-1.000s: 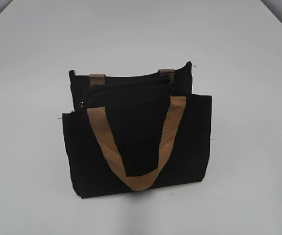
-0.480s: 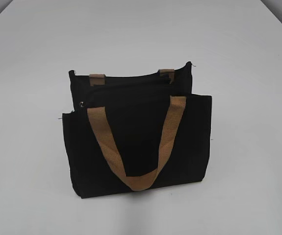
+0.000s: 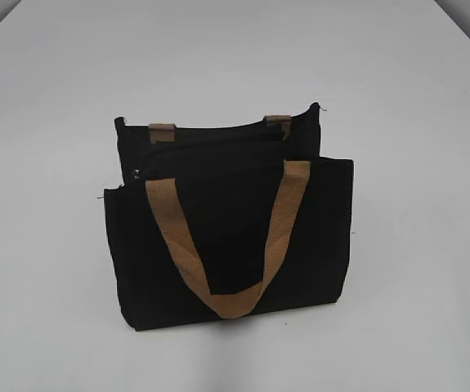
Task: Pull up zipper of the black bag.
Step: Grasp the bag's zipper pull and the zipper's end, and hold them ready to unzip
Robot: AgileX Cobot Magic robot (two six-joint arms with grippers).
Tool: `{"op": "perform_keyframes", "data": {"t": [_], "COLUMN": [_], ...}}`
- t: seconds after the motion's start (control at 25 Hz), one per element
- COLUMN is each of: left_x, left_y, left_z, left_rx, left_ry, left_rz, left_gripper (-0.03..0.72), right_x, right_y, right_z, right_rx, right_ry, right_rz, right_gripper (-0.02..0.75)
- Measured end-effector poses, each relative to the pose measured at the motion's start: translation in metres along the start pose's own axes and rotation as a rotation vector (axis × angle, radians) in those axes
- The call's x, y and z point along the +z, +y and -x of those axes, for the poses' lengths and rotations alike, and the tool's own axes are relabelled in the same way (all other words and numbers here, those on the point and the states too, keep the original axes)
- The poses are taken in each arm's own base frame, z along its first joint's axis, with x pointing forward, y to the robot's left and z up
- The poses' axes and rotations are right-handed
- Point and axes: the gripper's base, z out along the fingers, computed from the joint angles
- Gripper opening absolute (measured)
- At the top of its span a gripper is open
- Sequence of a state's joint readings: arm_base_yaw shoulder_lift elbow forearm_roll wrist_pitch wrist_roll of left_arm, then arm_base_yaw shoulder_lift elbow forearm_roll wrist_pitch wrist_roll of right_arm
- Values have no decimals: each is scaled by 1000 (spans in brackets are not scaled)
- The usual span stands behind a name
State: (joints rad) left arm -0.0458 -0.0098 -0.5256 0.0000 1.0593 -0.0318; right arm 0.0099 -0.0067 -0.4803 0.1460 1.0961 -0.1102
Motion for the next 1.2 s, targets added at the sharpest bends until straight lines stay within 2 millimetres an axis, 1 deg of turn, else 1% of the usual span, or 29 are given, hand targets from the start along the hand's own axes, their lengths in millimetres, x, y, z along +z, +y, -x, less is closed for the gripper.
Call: {"op": "perform_keyframes", "data": {"t": [0.2,0.28,0.36,0.44,0.56,0.64,0.72,0.8,0.88,0.92,1.0,1.08,1.2], "left_x": [0,1,4,10,25,40,65,89,118,130,165,188,216], "left_y": [0,-1,-4,-10,-15,-17,-18,-18,-17,-16,-15,-18,-29], "left_z": [1,6,17,32,53,65,77,86,92,93,89,85,81], "left_rx": [0,0,3,-6,-32,-57,-100,-144,-235,-265,-284,-260,-219], "left_ry": [-3,-19,-64,-139,-199,-207,-181,-167,-131,-113,-45,-19,-33], "left_rz": [0,-11,-45,-100,-155,-179,-191,-190,-181,-169,-130,-108,-86], "left_gripper": [240,240,240,240,240,251,274,304,317,320,323,323,323], "right_x": [0,0,0,2,12,21,29,37,42,46,56,67,82], "right_y": [0,0,0,0,-1,-2,-1,0,2,3,5,6,12], "right_z": [0,0,0,1,7,11,19,32,48,56,70,83,102], "right_rx": [0,0,0,2,17,27,21,-3,-31,-41,-50,-62,-90], "right_ry": [0,0,0,14,91,156,196,159,85,52,23,25,48], "right_rz": [0,0,0,2,12,20,46,84,125,142,170,192,235], "right_gripper": [400,400,400,400,400,400,400,400,400,400,400,400,400]}}
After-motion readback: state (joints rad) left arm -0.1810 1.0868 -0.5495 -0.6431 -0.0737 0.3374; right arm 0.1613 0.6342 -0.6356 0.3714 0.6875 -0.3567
